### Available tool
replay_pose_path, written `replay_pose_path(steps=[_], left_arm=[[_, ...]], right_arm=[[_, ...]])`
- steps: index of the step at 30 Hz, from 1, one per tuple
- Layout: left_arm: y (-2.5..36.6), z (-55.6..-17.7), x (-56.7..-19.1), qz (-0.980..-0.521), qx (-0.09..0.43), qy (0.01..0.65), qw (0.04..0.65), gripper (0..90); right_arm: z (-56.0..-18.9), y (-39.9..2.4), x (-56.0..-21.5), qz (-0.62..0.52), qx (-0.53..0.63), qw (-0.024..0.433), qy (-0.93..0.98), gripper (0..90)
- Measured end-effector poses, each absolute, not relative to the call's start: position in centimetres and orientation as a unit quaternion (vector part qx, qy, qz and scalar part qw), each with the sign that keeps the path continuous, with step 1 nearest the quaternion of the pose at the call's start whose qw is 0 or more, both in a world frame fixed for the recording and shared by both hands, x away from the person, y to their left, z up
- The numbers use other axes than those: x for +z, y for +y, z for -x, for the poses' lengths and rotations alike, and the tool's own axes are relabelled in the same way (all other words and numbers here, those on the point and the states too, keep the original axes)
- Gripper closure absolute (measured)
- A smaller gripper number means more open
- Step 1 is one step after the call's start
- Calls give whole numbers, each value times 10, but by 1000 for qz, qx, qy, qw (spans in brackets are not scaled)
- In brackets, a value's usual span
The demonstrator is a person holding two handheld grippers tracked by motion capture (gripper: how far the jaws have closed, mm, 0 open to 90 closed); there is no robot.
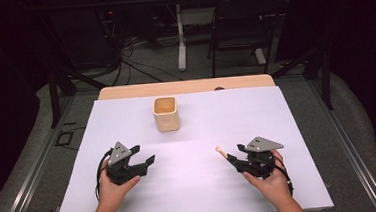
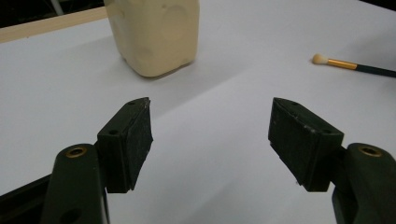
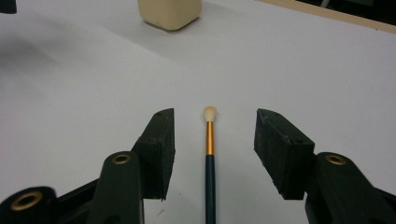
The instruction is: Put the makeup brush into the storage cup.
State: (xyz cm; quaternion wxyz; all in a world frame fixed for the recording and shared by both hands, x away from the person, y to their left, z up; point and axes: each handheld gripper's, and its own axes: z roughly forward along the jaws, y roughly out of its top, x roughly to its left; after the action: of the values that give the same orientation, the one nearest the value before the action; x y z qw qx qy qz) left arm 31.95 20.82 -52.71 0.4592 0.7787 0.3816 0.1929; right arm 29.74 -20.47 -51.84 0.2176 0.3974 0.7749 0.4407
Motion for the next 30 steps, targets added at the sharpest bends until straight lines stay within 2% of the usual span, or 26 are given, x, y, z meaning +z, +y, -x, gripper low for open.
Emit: replay_pose_path(steps=[13, 20, 26, 30], left_arm=[[202, -315, -526, -791, 186, 380, 442, 344], [200, -317, -527, -798, 187, 373, 435, 352], [201, -317, -528, -794, 163, 390, 437, 353], [203, -317, -528, -794, 159, 389, 440, 353]], right_arm=[[-298, -208, -510, -399, 396, 209, 800, 476], [-300, -212, -506, -401, 372, 188, 816, 568], [-302, -207, -502, -400, 354, 183, 826, 553], [-309, -201, -501, -398, 334, 160, 839, 531]])
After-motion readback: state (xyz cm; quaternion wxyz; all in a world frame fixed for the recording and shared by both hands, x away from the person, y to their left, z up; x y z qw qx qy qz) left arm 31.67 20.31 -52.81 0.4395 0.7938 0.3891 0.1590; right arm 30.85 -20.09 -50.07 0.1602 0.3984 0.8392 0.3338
